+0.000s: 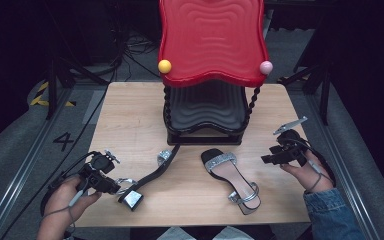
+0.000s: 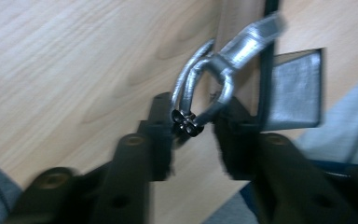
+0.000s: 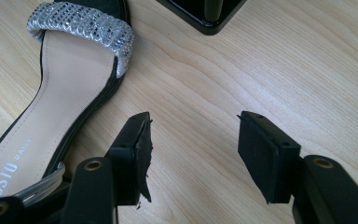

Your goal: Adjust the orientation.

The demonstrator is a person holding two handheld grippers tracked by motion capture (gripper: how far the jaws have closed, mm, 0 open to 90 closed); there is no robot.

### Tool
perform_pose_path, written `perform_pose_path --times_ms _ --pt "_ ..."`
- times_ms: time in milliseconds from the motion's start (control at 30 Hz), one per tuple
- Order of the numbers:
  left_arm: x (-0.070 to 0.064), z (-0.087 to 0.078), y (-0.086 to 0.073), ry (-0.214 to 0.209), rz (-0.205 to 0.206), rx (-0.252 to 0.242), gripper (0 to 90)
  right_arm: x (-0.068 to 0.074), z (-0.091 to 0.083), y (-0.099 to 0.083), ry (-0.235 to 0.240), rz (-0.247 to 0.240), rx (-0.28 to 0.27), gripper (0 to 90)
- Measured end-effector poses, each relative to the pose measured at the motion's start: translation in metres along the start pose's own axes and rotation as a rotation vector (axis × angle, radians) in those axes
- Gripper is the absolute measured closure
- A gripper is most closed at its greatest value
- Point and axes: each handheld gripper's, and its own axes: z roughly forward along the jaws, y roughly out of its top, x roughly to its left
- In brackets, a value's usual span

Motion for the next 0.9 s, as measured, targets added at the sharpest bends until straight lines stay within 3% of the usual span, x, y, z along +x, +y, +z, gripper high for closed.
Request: perform_pose_path --times_ms 133,333,533,600,767,900 --pt "-0.001 0.000 0.003 -0.010 -0.011 -0.001 77.6 0.000 -0.002 -0.002 -0.007 0.005 -0.002 45.0" --pt "-0.006 -0.008 0.008 -0.014 0.014 -0.025 78.2 -0.001 -0.002 -0.006 -0.011 0.009 0.000 44.7" --pt "-0.024 -0.013 0.017 -0.046 0.093 -0.030 78.5 -0.003 -0.004 -0.010 -0.015 0.024 0.000 44.3" --pt "-0.032 -0.012 0.021 -0.061 0.139 -0.033 78.9 -0.003 -0.005 -0.010 -0.015 0.026 0.001 44.2" --pt "-0.043 0.002 0.029 -0.119 0.200 0.022 79.1 -0.003 -0.005 -0.010 -0.013 0.022 -0.001 44.1" --pt "-0.050 0.008 0.033 -0.128 0.232 0.053 78.8 -0.004 -0.005 -0.011 -0.014 0.022 -0.004 43.9"
